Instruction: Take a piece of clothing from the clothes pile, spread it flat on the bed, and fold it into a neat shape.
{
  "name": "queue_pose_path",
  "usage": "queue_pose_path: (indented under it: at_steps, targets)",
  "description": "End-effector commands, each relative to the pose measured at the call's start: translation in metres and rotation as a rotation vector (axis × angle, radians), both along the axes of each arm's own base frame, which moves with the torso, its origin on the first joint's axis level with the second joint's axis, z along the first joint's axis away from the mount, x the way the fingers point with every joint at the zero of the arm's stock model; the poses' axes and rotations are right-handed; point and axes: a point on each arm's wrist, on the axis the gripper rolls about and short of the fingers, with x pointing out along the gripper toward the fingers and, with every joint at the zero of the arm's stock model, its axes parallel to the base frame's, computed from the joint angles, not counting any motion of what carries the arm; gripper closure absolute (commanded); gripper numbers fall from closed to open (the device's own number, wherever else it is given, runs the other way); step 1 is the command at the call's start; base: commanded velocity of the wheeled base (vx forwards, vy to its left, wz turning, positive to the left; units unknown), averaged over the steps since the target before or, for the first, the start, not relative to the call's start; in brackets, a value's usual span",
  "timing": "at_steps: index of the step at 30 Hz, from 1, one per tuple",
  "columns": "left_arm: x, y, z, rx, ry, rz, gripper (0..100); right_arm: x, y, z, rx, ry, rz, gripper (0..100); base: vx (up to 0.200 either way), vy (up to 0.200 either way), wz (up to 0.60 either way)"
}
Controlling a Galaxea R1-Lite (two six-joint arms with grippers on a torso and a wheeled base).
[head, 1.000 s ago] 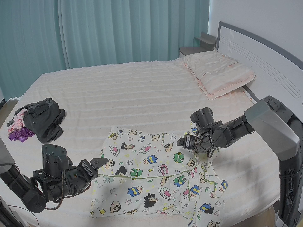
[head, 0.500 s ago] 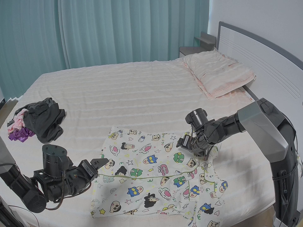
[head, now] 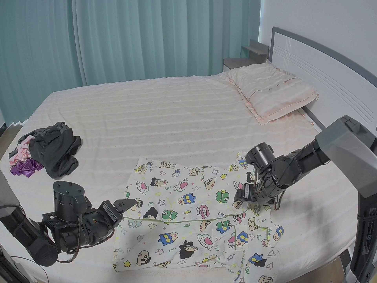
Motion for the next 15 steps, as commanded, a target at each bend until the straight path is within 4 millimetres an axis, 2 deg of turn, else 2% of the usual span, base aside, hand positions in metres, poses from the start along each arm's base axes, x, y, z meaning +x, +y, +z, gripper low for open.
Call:
queue_pose_path:
  at_steps: [1, 7, 11, 13, 15]
  targets:
    - [-0.002, -0.003, -0.001, 0.002, 0.007, -0.015, 0, -0.025, -0.014, 0.032, 0.006, -0.032, 0.020, 0, 0.000, 0.000, 0.00]
    - [-0.002, -0.003, -0.002, 0.002, 0.009, -0.018, 0, -0.038, -0.024, 0.056, 0.059, -0.101, 0.013, 0, 0.000, 0.000, 0.00]
    - [-0.002, -0.003, -0.001, 0.002, 0.007, -0.015, 0, -0.051, -0.033, 0.059, 0.066, -0.119, 0.018, 0, 0.000, 0.000, 0.00]
    - [-0.002, -0.003, -0.001, 0.002, 0.007, -0.015, 0, -0.060, -0.046, 0.059, 0.051, -0.137, 0.028, 0, 0.000, 0.000, 0.00]
    - [-0.002, -0.003, -0.002, 0.001, 0.009, -0.017, 0, -0.068, -0.065, 0.049, 0.015, -0.132, 0.035, 0, 0.000, 0.000, 0.00]
